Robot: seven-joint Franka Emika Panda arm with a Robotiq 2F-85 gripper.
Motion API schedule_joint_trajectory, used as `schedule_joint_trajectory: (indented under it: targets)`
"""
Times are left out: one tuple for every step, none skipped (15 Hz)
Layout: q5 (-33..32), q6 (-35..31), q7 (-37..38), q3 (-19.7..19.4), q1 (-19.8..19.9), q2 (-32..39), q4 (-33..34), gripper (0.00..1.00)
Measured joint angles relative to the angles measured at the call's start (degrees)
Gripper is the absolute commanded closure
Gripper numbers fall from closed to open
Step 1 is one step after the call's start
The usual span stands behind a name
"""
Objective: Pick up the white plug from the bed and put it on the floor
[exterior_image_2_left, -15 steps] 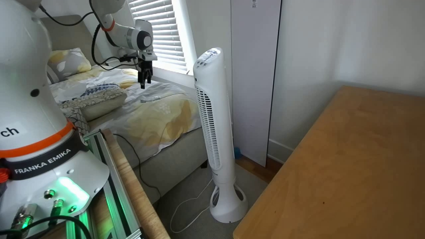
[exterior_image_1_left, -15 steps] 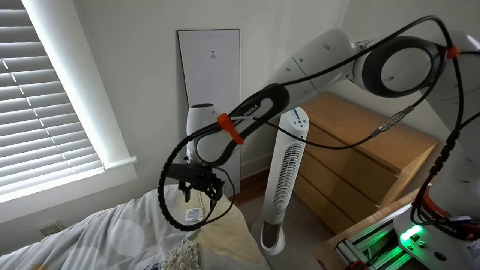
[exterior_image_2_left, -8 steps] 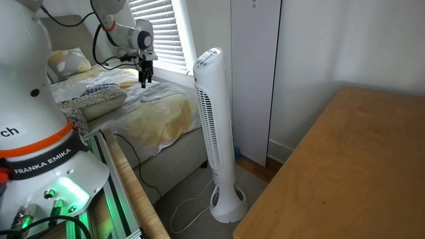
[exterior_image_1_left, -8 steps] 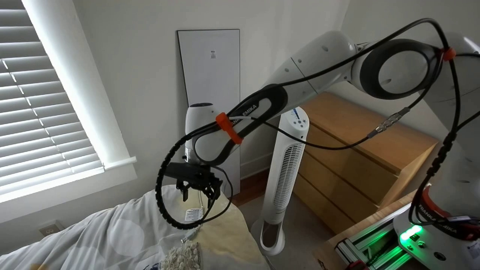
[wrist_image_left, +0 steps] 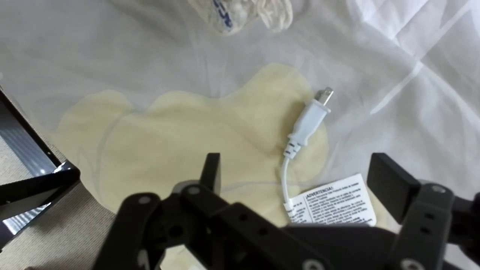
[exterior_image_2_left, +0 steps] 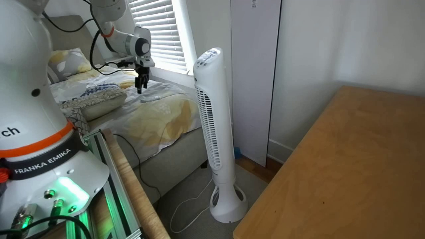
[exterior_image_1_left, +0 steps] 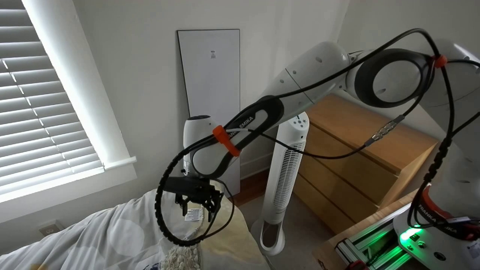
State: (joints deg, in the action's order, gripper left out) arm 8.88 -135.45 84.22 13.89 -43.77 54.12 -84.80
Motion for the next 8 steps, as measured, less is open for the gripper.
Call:
schedule_joint_trajectory:
  targets:
    - [0.2,0.0,0.0,0.0,-0.2,0.5,0.3,0.00]
    - [0.4,0.0,0.1,0.0,-0.4,1.0,0.6,0.00]
    - [0.7,0.0,0.1,-0.1,-0.5,1.5,0.9,0.00]
    - [0.8,0.0,0.3,-0.1,-0.6,2.0,1.2,0.00]
    - [0.9,0.0,0.4,-0.2,-0.7,2.6,1.6,0.00]
    - [1.1,0.0,0.5,-0.2,-0.7,3.2,2.1,0.00]
    - [1.3,0.0,0.7,-0.2,-0.9,3.9,2.7,0.02]
    - [1.4,0.0,1.0,-0.2,-1.0,4.6,3.3,0.05]
